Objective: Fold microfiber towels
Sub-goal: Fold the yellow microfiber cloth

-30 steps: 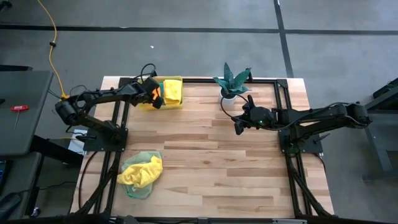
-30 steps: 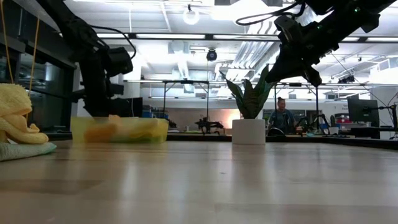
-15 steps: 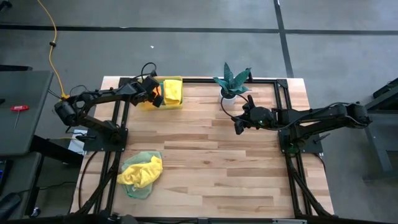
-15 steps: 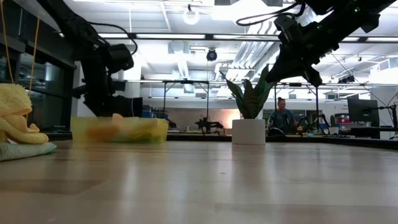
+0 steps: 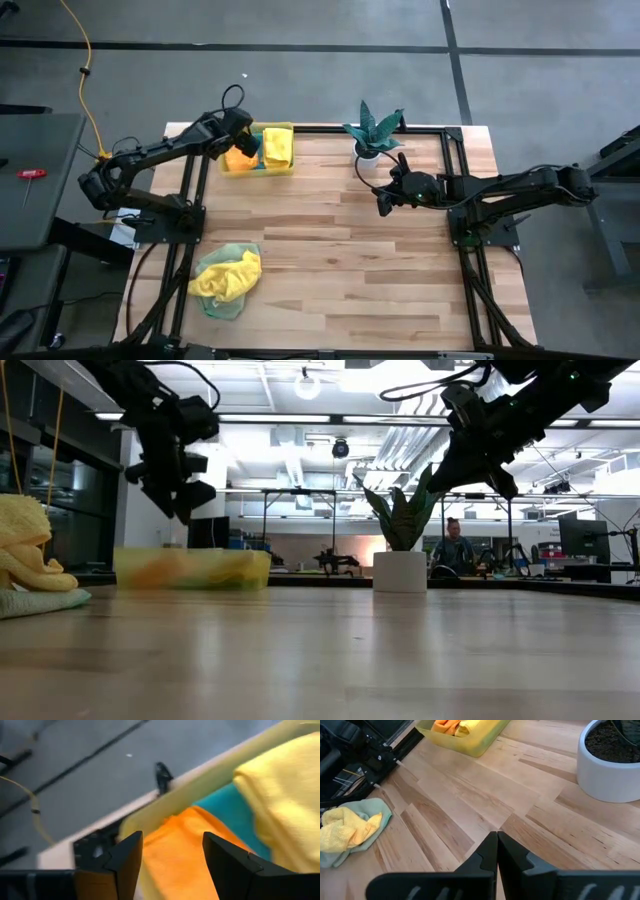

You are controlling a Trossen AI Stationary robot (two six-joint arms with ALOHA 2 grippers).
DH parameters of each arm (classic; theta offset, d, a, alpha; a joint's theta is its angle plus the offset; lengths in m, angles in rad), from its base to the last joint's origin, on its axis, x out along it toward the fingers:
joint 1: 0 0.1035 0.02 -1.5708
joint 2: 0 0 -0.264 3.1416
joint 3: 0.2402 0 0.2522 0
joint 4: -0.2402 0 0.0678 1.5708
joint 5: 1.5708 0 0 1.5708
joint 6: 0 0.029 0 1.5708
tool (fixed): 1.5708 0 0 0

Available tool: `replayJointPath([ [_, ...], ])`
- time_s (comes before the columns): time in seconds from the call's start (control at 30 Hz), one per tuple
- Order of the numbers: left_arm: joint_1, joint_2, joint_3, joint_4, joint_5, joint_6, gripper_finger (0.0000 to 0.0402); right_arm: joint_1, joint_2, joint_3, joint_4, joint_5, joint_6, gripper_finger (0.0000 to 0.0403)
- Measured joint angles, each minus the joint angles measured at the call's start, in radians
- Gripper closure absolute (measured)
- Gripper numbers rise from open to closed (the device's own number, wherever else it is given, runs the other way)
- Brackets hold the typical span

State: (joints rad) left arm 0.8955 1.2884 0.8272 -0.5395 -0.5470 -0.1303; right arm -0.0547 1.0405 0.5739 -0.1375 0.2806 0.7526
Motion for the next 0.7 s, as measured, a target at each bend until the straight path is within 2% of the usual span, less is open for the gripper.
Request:
replayJointPath([
  [0.1, 0.0, 0.001, -0.011, 0.01, 0.105, -0.052, 0.0227, 0.0, 0.0, 0.0, 0.0, 0.0, -0.001, 0.0402],
  [0.17, -0.004, 0.001, -0.037, 0.031, 0.174, -0.087, 0.0259, 0.0, 0.0, 0.0, 0.0, 0.0, -0.001, 0.0402],
  [0.3, -0.029, -0.002, -0.067, 0.037, 0.294, -0.103, 0.0373, 0.0, 0.0, 0.0, 0.0, 0.0, -0.008, 0.0402],
  [0.4, -0.079, -0.058, -0.067, 0.1, 0.432, -0.102, 0.0387, 0.0, 0.0, 0.0, 0.0, 0.0, -0.012, 0.0402],
  [0.5, -0.19, -0.144, -0.067, 0.171, 0.521, -0.124, 0.0398, 0.0, 0.0, 0.0, 0.0, 0.0, -0.01, 0.0402],
  [0.7, -0.562, -0.283, -0.066, 0.2, 0.533, -0.177, 0.0401, 0.0, 0.0, 0.0, 0.0, 0.0, -0.011, 0.0402],
])
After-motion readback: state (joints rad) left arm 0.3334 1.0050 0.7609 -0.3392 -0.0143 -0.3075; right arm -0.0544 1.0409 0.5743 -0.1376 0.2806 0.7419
